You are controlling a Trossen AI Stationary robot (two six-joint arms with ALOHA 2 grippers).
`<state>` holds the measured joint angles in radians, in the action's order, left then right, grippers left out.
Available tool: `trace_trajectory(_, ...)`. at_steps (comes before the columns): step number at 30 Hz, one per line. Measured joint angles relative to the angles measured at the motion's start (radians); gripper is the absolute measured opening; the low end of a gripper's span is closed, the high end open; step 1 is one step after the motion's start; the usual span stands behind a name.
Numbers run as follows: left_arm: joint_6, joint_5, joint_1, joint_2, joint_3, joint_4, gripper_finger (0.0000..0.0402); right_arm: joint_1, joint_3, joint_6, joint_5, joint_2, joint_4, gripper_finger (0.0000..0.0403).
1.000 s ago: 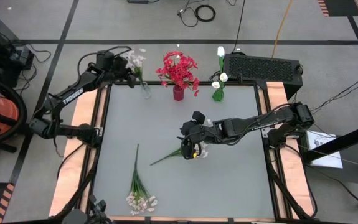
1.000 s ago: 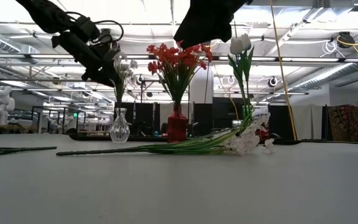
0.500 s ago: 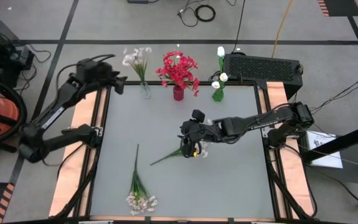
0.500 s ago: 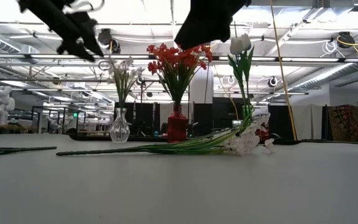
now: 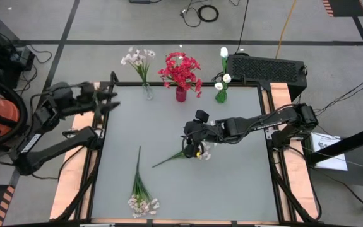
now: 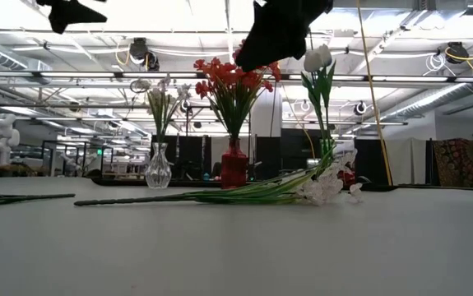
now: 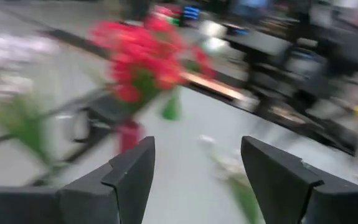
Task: Sort flowers into vase by color
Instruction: Put the top white flowers into the transparent vase
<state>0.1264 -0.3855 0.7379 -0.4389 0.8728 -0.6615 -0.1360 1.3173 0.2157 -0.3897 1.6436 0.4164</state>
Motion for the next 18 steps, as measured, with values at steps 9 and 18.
trace_trajectory(9, -0.001, -0.180, -0.260, 0.007, -0.184, 0.179, 0.0244, 0.005, 0.000, -0.005, 0.000, 0.000, 0.105, 0.0171)
trace_trajectory(18, -0.002, 0.017, -0.525, -0.092, -0.346, 0.373, 0.0244, 0.005, 0.000, -0.002, 0.000, 0.000, 0.169, 0.0171)
